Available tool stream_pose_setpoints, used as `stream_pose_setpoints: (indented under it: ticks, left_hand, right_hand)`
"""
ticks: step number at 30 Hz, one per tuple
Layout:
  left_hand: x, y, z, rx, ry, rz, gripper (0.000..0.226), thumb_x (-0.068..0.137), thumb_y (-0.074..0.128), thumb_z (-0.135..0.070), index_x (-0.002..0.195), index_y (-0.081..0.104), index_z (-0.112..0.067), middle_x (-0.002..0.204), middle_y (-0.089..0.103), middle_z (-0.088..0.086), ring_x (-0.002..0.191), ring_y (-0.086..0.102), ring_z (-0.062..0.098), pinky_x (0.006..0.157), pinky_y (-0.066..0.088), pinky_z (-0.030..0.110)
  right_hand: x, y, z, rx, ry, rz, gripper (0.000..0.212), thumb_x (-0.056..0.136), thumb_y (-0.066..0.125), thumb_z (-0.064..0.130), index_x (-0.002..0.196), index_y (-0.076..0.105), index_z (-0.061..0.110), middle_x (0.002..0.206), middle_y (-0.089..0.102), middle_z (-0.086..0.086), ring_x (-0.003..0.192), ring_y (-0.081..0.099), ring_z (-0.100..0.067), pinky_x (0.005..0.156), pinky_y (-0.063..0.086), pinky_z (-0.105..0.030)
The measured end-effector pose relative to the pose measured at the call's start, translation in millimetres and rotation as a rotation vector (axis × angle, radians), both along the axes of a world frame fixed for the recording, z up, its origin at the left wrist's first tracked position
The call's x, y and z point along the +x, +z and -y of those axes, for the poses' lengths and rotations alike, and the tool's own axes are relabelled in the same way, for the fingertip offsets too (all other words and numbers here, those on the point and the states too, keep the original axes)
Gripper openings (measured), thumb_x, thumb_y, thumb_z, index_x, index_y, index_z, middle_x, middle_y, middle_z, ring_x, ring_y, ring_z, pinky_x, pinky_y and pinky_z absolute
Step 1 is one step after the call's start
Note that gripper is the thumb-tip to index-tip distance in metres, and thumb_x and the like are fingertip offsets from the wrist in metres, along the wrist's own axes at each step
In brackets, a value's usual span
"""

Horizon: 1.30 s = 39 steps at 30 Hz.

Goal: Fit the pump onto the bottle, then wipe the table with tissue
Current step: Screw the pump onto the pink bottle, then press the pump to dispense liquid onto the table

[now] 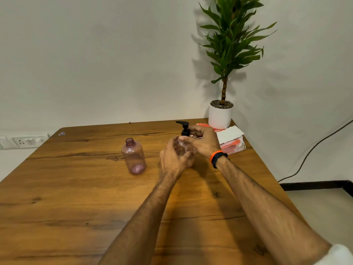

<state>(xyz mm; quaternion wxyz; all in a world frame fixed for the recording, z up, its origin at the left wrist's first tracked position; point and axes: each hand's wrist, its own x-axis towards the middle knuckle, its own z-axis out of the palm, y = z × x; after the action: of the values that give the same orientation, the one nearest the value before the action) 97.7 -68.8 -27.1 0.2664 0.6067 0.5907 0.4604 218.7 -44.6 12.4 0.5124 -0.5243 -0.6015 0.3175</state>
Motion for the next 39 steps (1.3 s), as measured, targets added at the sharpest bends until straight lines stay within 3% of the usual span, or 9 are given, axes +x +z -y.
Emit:
stream_pose_setpoints:
  ticks: [3, 6, 10, 14, 17, 21, 32, 35, 39]
  left_hand:
    - [-1.9, -0.3, 6.2, -0.044, -0.044, 0.058, 0.098, 0.064, 0.086, -0.041, 0.146, 0.035, -0.025, 0.143, 0.052, -0.001, 0.122, 0.053, 0.013, 0.097, 0.042, 0.023]
    - [-4.6, -3.4, 12.3, -0.094, -0.033, 0.146, 0.102, 0.067, 0.086, -0.033, 0.150, 0.029, -0.022, 0.150, 0.045, 0.001, 0.135, 0.046, 0.018, 0.112, 0.039, 0.038]
    - [-7.5, -7.1, 22.4, -0.173, 0.042, 0.306, 0.085, 0.071, 0.083, -0.023, 0.144, 0.040, -0.020, 0.139, 0.056, 0.001, 0.121, 0.058, 0.013, 0.104, 0.048, 0.042]
    - [-2.8, -8.5, 27.5, -0.235, 0.056, 0.376, 0.074, 0.071, 0.082, -0.021, 0.138, 0.050, -0.024, 0.130, 0.063, -0.008, 0.090, 0.057, -0.006, 0.102, 0.048, 0.037]
    - [1.4, -5.9, 26.0, -0.259, 0.063, 0.399, 0.073, 0.071, 0.081, -0.020, 0.137, 0.051, -0.026, 0.130, 0.063, -0.007, 0.103, 0.059, 0.002, 0.103, 0.048, 0.039]
    - [1.1, 2.0, 11.8, -0.281, 0.043, 0.377, 0.079, 0.069, 0.079, -0.018, 0.141, 0.047, -0.023, 0.137, 0.058, -0.003, 0.123, 0.055, 0.016, 0.105, 0.047, 0.043]
    - [-5.5, 15.5, -32.0, -0.309, -0.042, 0.408, 0.076, 0.075, 0.072, 0.001, 0.143, 0.043, -0.017, 0.141, 0.054, 0.001, 0.112, 0.059, 0.017, 0.098, 0.052, 0.042]
    - [-10.0, 16.0, -27.7, -0.287, -0.038, 0.373, 0.077, 0.073, 0.077, -0.005, 0.142, 0.044, -0.016, 0.142, 0.053, 0.003, 0.114, 0.055, 0.016, 0.094, 0.051, 0.031]
    - [-21.6, 16.5, -3.9, -0.261, 0.026, 0.294, 0.077, 0.072, 0.083, -0.023, 0.140, 0.047, -0.017, 0.141, 0.054, 0.002, 0.124, 0.053, 0.018, 0.105, 0.046, 0.039]
  right_hand:
    - [4.0, -4.2, 6.0, 0.011, -0.067, -0.028, 0.038, 0.072, 0.083, 0.029, 0.108, 0.072, 0.021, 0.098, 0.070, 0.016, 0.090, 0.064, 0.008, 0.074, 0.050, -0.009]
    - [7.9, -14.3, 12.7, 0.024, -0.231, -0.062, 0.027, 0.078, 0.078, 0.023, 0.105, 0.073, 0.020, 0.098, 0.073, 0.012, 0.088, 0.065, 0.005, 0.079, 0.055, -0.018]
    - [9.7, -27.5, 23.7, -0.056, -0.353, 0.022, 0.024, 0.077, 0.072, 0.016, 0.101, 0.074, 0.020, 0.092, 0.072, 0.010, 0.079, 0.061, 0.002, 0.084, 0.055, -0.026]
    - [5.0, -37.8, 32.2, -0.191, -0.316, 0.023, 0.029, 0.072, 0.068, 0.011, 0.098, 0.076, 0.018, 0.080, 0.070, 0.013, 0.078, 0.064, -0.002, 0.085, 0.057, -0.030]
    - [-2.0, -40.6, 31.4, -0.218, -0.272, -0.042, 0.035, 0.070, 0.064, 0.007, 0.101, 0.075, 0.017, 0.087, 0.075, 0.005, 0.082, 0.071, -0.014, 0.081, 0.059, -0.037]
    - [-8.1, -40.4, 16.8, -0.217, -0.261, -0.037, 0.044, 0.070, 0.063, 0.001, 0.111, 0.072, 0.016, 0.101, 0.076, 0.002, 0.087, 0.065, -0.005, 0.080, 0.051, -0.018]
    - [-12.1, -33.5, -18.3, -0.259, -0.152, 0.063, 0.049, 0.078, 0.065, 0.002, 0.124, 0.065, 0.019, 0.124, 0.067, 0.001, 0.116, 0.060, -0.015, 0.089, 0.039, -0.020]
    - [-9.9, -32.2, -13.8, -0.221, -0.224, 0.058, 0.042, 0.074, 0.071, 0.009, 0.115, 0.069, 0.017, 0.109, 0.072, 0.002, 0.094, 0.063, -0.008, 0.085, 0.047, -0.022]
    - [-12.2, -31.6, 3.7, -0.116, -0.283, 0.045, 0.019, 0.076, 0.071, 0.012, 0.091, 0.073, 0.024, 0.074, 0.067, 0.019, 0.073, 0.062, 0.007, 0.079, 0.055, -0.023]
